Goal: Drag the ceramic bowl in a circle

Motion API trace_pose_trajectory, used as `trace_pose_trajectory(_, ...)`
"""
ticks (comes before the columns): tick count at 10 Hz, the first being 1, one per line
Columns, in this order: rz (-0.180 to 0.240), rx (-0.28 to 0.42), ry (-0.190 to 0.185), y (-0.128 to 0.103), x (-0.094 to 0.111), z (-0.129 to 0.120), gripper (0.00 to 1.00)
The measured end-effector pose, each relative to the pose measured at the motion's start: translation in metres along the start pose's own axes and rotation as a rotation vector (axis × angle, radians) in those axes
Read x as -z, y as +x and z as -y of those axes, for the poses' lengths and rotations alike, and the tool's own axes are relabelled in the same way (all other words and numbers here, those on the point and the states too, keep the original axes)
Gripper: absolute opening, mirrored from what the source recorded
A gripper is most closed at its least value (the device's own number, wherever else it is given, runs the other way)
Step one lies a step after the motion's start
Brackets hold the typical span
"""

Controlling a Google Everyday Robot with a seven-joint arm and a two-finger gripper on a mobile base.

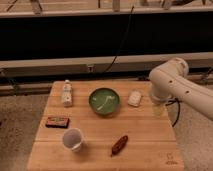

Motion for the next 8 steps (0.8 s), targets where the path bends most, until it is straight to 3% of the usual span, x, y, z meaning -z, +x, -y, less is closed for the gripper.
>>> trace_pose_trajectory(3,-0.011,0.057,0.023,-0.006,-0.003,0.011,0.8)
trace_pose_trajectory(5,-0.022,0.129,0.048,-0.03,-0.007,0.027,0.8)
trace_pose_trajectory(8,-0.032,0.196,0.074,-0.039,-0.012,0.039,0.8)
